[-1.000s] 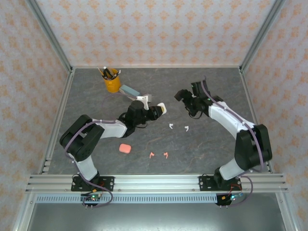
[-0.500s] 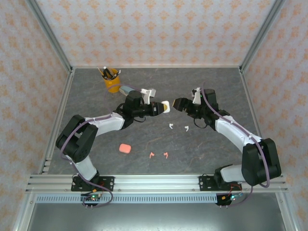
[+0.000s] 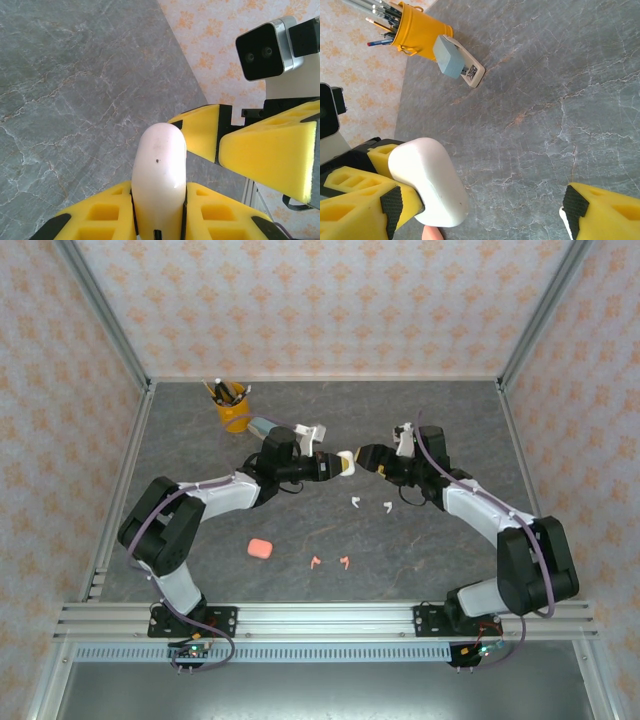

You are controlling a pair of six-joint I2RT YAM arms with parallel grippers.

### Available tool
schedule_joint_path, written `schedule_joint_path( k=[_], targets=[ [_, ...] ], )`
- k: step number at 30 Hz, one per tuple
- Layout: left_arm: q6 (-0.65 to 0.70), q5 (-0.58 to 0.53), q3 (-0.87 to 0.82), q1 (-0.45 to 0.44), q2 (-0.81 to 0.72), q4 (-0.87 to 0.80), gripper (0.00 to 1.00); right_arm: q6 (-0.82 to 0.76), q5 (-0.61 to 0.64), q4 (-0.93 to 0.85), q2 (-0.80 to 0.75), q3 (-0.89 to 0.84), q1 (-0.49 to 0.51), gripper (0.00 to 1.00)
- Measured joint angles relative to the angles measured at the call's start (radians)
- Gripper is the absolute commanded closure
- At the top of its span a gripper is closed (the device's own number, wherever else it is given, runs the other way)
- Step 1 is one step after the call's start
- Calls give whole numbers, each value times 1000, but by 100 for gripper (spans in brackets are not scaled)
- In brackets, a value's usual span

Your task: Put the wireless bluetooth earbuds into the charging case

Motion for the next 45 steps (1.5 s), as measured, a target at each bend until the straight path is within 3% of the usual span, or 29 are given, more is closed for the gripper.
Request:
schedule_joint_path(
  k=[16, 24, 32, 38, 45],
  targets=[
    [0, -21, 14, 3, 17, -26, 100, 8, 0, 8, 103, 29, 28, 22],
    [0, -4, 14, -1, 5, -40, 100, 34, 45, 20, 174, 30, -25, 24],
    [0, -3, 13, -6, -13, -31, 100, 79, 49, 24, 135, 13, -29, 25],
    [-51, -70, -41, -5, -15, 76, 100, 270, 61, 126, 24, -68, -29, 24],
    [-191, -168, -90, 9, -14, 280, 100, 624, 113, 345, 43, -150, -26, 23]
  ],
)
